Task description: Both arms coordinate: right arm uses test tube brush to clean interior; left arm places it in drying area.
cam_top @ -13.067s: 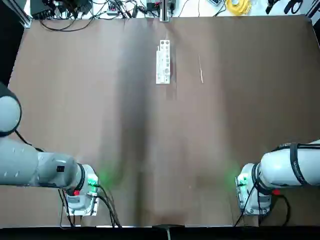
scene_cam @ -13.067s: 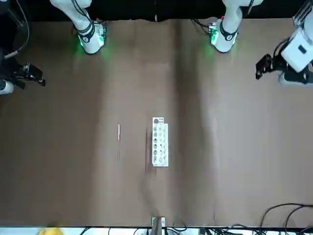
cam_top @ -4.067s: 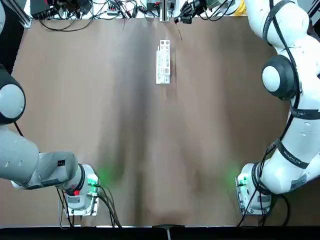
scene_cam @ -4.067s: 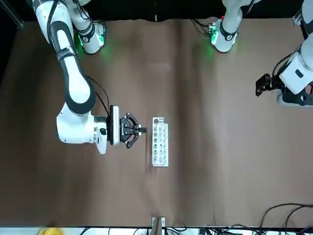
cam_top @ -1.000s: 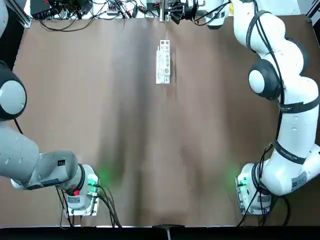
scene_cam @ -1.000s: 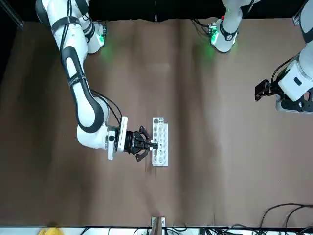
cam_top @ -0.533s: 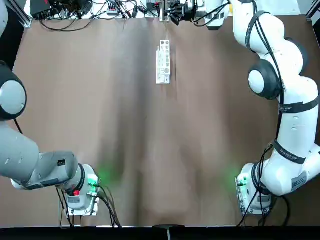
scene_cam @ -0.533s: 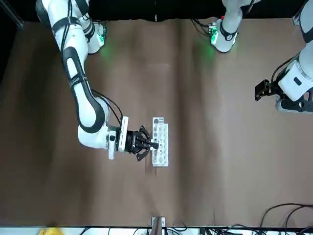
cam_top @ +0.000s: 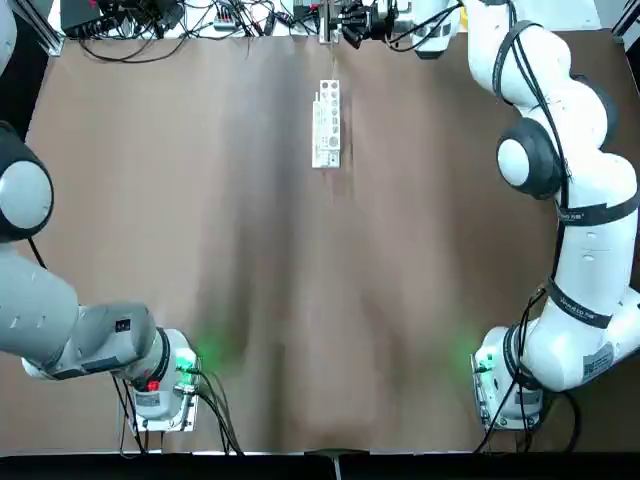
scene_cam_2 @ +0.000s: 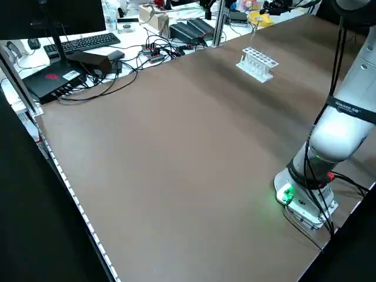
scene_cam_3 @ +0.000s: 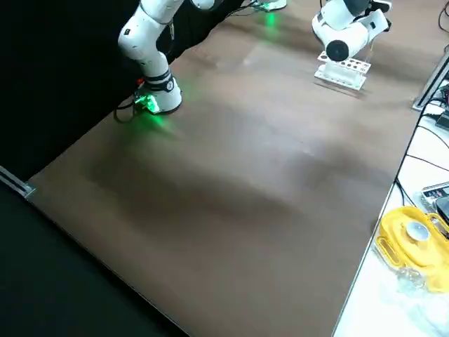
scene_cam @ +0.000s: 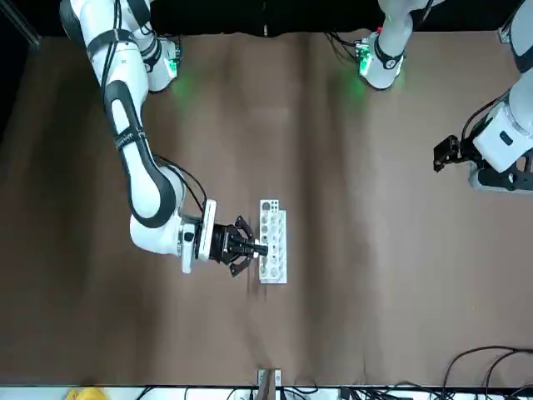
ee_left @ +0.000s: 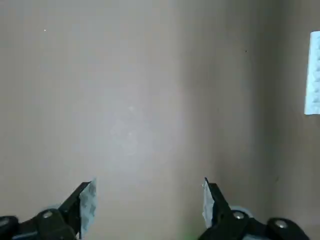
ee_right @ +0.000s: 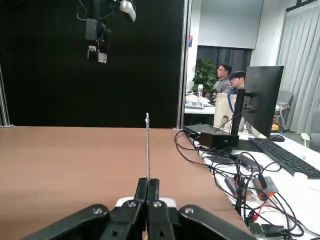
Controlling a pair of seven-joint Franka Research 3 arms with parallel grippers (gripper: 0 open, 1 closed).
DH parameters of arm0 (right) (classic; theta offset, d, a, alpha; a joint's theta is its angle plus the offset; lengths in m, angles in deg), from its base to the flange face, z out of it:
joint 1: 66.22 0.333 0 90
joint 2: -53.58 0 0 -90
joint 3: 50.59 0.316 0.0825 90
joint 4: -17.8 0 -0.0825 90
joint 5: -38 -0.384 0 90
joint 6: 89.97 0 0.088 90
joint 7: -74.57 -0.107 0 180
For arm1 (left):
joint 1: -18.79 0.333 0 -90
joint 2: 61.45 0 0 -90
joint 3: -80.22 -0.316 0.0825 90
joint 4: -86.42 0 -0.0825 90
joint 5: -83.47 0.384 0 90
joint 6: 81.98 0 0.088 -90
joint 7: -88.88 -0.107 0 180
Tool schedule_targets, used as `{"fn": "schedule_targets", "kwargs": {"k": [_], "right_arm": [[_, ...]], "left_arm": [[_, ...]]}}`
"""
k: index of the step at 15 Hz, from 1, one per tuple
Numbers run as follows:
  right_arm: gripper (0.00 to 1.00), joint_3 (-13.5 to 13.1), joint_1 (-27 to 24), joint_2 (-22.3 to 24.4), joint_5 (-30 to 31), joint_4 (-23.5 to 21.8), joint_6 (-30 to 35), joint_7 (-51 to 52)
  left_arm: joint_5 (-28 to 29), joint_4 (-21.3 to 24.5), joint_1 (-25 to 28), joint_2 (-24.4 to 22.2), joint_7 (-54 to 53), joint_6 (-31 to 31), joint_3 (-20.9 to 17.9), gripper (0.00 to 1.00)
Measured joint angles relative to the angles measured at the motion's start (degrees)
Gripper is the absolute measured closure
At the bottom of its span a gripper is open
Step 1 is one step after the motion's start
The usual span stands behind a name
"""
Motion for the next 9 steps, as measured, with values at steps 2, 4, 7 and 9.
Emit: {"fn": "schedule_targets", "kwargs": {"k": [2, 4, 7, 9], "right_arm": [[0.98, 0.0, -0.1, 0.0, 0.0, 0.1, 0.0, 0.0], [0.98, 0.0, -0.1, 0.0, -0.1, 0.1, 0.0, 0.0], [0.97, 0.0, -0.2, 0.0, -0.1, 0.7, 0.0, 0.0], [0.97, 0.0, -0.3, 0.0, -0.2, 1.0, 0.0, 0.0]], "left_arm": [[0.0, 0.0, 0.0, 0.0, 0.0, 0.0, 0.0, 0.00], [0.0, 0.0, 0.0, 0.0, 0.0, 0.0, 0.0, 0.00], [0.0, 0.0, 0.0, 0.0, 0.0, 0.0, 0.0, 0.00], [0.0, 0.0, 0.0, 0.0, 0.0, 0.0, 0.0, 0.00]]}}
